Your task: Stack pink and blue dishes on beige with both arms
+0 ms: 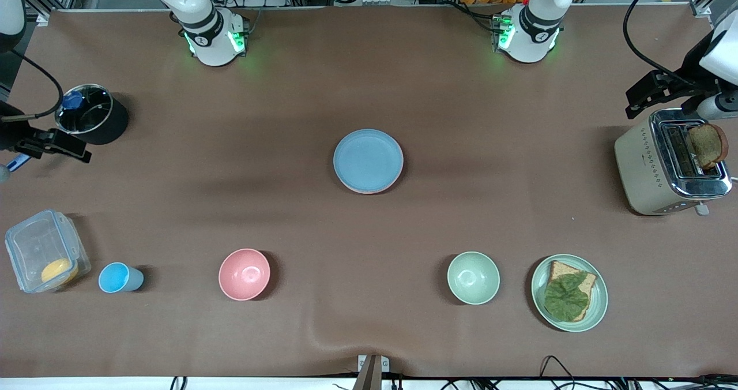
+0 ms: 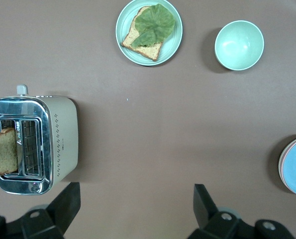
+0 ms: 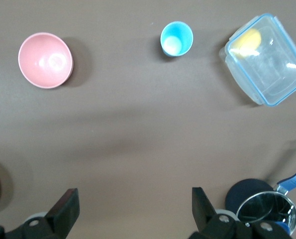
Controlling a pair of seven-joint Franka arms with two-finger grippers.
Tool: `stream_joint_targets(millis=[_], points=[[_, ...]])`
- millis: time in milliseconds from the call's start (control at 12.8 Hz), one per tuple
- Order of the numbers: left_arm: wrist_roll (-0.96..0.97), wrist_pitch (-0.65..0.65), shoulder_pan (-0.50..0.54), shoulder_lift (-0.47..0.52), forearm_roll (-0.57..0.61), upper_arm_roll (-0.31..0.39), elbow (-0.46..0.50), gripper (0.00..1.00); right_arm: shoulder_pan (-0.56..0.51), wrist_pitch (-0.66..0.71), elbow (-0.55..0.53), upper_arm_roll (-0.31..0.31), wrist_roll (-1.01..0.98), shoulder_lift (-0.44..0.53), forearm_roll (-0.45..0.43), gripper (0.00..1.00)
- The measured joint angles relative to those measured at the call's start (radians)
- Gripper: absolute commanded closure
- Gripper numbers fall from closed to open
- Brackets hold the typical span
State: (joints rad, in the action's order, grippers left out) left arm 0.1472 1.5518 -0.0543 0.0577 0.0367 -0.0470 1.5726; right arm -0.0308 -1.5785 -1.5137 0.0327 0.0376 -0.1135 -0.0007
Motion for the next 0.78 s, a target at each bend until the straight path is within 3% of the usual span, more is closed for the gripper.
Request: stream_joint_targets(millis=[778], points=[[0.001,-0.045,0.005,0.005,-0.001,-0.042,-0.017,0.0,0.001,0.037,0.012,-0.02,0.0,0.006,0.002,0.0]])
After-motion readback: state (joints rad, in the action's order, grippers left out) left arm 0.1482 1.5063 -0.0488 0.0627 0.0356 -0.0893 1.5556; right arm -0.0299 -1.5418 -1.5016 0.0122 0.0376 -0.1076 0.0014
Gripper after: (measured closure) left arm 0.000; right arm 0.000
